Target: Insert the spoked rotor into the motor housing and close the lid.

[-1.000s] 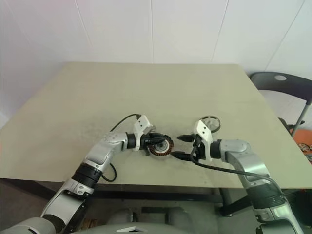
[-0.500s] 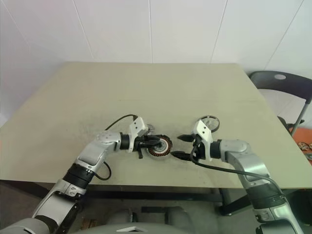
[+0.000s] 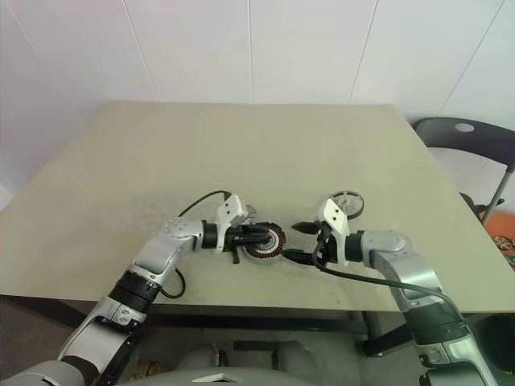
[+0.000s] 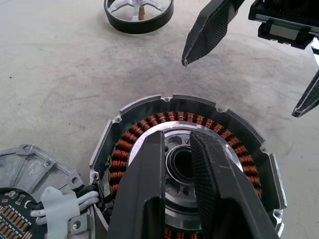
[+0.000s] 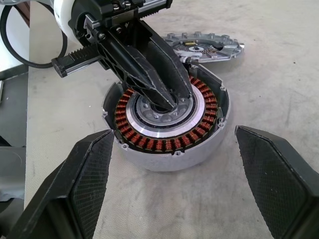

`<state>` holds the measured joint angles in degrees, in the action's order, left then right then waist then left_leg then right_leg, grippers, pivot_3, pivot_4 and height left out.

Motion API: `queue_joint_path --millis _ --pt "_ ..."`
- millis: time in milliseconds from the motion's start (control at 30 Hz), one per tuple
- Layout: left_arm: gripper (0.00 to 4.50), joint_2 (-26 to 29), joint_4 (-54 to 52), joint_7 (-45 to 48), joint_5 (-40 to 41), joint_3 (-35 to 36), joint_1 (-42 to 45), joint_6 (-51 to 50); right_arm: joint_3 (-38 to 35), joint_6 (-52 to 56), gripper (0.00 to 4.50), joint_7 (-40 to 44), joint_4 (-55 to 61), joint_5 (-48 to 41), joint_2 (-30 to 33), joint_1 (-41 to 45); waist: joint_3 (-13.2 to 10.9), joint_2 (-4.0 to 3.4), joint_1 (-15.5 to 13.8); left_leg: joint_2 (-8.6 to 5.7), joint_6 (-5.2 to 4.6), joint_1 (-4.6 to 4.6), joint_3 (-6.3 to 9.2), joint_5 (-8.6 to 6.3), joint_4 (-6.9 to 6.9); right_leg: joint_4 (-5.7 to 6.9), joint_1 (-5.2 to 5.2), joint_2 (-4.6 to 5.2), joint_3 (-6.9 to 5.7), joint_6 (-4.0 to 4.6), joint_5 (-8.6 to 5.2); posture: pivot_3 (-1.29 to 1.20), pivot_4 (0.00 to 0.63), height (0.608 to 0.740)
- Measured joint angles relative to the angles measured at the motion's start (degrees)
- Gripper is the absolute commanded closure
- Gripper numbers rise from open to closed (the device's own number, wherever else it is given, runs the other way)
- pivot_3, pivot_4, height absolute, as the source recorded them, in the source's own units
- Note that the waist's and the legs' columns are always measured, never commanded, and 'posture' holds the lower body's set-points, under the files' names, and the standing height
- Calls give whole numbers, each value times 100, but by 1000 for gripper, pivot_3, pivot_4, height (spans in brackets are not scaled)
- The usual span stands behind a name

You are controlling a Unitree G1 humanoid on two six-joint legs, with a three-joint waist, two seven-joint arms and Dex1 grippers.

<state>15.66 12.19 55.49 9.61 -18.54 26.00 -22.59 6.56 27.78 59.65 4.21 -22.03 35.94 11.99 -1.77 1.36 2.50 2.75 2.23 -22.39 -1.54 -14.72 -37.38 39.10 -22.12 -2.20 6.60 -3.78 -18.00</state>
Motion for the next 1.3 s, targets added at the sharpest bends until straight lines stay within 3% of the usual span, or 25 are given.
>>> queue_joint_path --millis 333,600,933,1300 --pt "3601 -171 140 -475 -157 -31 90 167 0 0 413 -13 2 44 -10 -10 1 0 5 0 0 8 1 0 -1 1 7 0 0 0 0 0 0 740" --pt "3601 -185 -160 -673 330 905 -233 958 -66 18 413 -37 3 -52 -114 47 -1 -1 3 2 0 -5 1 0 8 0 -12 0 10 0 1 0 0 740" --pt "3601 395 -1558 -605 1034 1650 -1321 1013 -252 -137 413 -54 -123 -133 -185 556 -1 -1 3 4 0 0 -1 0 9 0 -11 7 17 -1 0 0 0 740" --pt "3601 642 -1890 -575 1175 1805 -2656 1326 -2 -461 413 224 -202 128 -63 526 -2 -3 -8 5 0 0 -4 0 5 0 -13 12 17 16 -9 0 0 740"
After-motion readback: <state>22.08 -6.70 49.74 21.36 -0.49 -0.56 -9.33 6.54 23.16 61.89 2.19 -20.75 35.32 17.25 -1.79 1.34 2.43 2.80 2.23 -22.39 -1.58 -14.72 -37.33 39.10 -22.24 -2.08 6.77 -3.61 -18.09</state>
